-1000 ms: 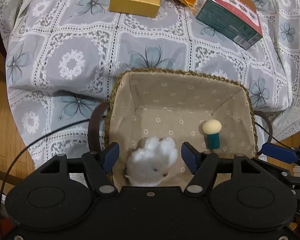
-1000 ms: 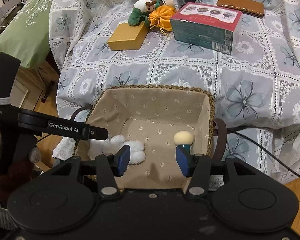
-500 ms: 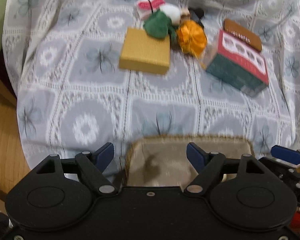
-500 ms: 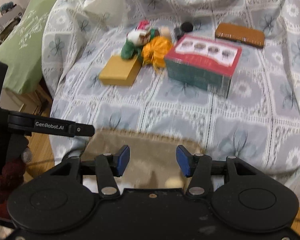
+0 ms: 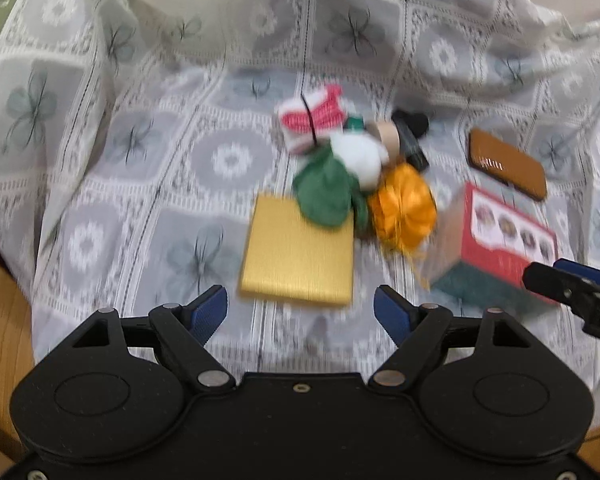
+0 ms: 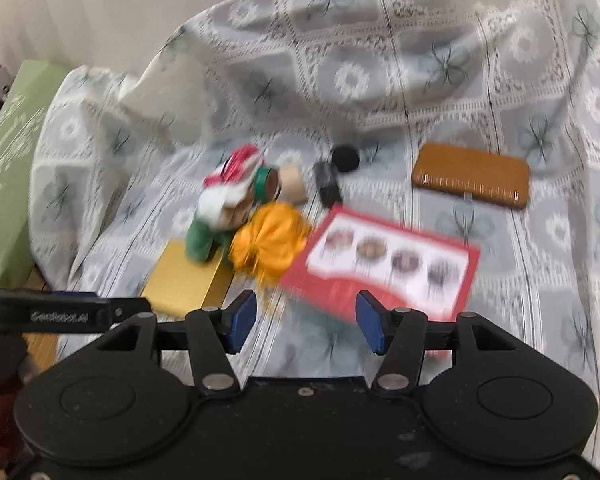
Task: Organize soft objects
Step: 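Grasp the pink-and-white towel bundle with the left gripper while the right grasps the black knob object, then carry the towel bundle in the left gripper while the right carries the black object toward the basket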
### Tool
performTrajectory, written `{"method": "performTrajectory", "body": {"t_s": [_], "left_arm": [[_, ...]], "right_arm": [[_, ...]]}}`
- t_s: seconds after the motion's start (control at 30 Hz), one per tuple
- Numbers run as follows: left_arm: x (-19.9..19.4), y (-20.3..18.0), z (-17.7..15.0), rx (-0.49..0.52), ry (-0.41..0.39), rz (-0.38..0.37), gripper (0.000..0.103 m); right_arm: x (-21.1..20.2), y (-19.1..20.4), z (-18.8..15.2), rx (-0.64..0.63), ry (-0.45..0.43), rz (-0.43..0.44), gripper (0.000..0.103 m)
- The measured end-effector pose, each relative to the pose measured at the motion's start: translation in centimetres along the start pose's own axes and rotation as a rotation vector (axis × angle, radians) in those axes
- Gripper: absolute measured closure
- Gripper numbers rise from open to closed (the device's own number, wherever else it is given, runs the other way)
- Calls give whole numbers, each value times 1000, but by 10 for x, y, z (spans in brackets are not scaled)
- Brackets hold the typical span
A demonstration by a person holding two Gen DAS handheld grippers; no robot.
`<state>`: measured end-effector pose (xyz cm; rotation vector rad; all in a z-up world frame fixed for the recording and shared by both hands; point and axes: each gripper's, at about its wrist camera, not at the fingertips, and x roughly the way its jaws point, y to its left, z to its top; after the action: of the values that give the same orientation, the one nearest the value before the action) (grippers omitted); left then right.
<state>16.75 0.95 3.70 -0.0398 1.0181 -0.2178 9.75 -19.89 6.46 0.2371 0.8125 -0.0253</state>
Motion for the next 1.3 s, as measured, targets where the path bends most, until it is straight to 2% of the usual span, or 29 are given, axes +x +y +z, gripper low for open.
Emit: {"method": "performTrajectory", "body": {"t_s": [0.2,0.3,0.47,0.7,0.83,1.03,1.1,1.2,1.3], "left_arm": [[22,3,41,-34,-57,16,25],[32,6,61,-73,-83,14,19],[49,5,90,-76,-127,16,18],[79,-1,117,-101,-137,22,15],[95,2,126,-134,-126,13,15],[113,2,137,-123,-121,41,15],[118,1,140,-118,-119,45,15],[128,0,142,-111,-107,43,13],[136,-1,142,-108,-100,44,9]], "right_arm": [[44,-9,40,5,-53,-19,46],[68,-12,59,-4,-75,-35,45],[108,-22,92,43,-85,-44,45],[174,-28,129,81,-74,-112,44],[204,-33,138,135,-43,-111,44],[221,-35,138,142,-50,-145,46],[227,-34,138,142,-33,-179,47],[235,-33,135,136,23,-169,61],[236,-29,133,107,15,-175,67]]}}
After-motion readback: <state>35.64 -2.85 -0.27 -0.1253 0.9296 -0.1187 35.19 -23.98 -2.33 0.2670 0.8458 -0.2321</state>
